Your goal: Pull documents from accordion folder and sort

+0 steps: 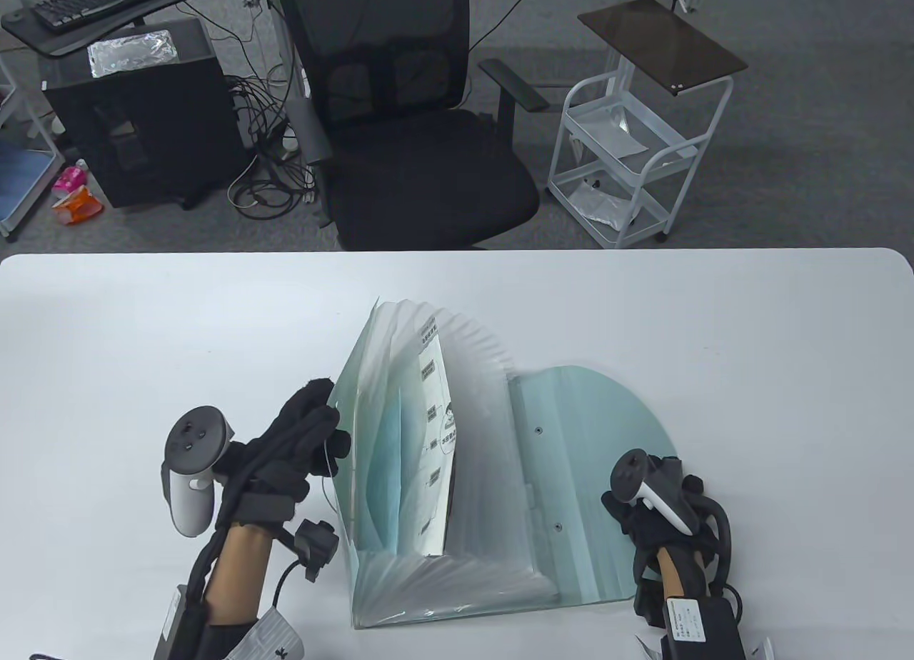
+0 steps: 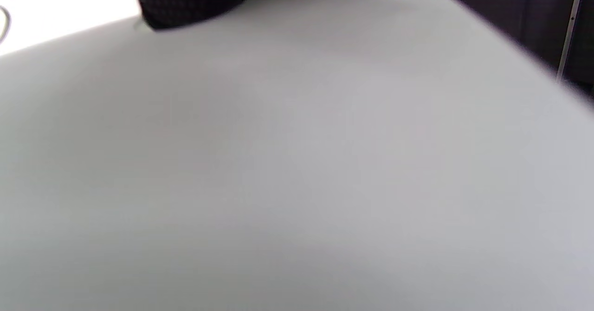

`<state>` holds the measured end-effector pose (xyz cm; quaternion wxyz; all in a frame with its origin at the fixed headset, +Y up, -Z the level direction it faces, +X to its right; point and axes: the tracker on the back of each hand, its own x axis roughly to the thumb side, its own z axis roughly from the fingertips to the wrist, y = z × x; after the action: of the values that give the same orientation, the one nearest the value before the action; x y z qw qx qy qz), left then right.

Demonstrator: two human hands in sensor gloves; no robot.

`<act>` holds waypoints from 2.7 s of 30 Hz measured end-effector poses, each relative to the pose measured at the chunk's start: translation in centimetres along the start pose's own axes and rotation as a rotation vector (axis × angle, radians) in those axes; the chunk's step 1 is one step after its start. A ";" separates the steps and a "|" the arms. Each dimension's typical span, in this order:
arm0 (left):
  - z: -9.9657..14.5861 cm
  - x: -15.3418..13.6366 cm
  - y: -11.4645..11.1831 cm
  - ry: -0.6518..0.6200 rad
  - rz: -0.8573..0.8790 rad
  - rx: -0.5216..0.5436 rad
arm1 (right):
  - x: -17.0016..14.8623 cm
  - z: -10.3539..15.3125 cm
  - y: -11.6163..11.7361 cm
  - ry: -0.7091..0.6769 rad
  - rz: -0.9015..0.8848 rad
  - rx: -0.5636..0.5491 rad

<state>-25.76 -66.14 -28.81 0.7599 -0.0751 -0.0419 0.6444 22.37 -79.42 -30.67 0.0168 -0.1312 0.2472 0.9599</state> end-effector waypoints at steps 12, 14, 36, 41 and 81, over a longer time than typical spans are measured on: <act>1.1 0.7 2.0 0.050 -0.278 0.044 | 0.1 0.1 -0.5 -0.006 0.012 -0.030; 1.0 0.8 1.8 0.047 -0.287 0.037 | 0.2 0.4 -1.2 0.000 0.007 -0.027; 1.1 1.3 0.1 0.002 -0.360 0.057 | 13.7 18.0 -21.0 -0.467 0.103 -0.369; 1.0 1.2 0.0 -0.004 -0.369 0.055 | 19.6 21.7 -21.1 -0.769 0.097 -0.332; 1.0 1.0 0.4 -0.005 -0.397 0.056 | 33.1 13.4 -13.1 -0.564 0.360 0.118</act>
<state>-26.18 -65.00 -27.89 0.8736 -0.0424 -0.0399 0.4832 -11.55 -62.58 -34.14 -0.0776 0.1867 0.3070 0.9300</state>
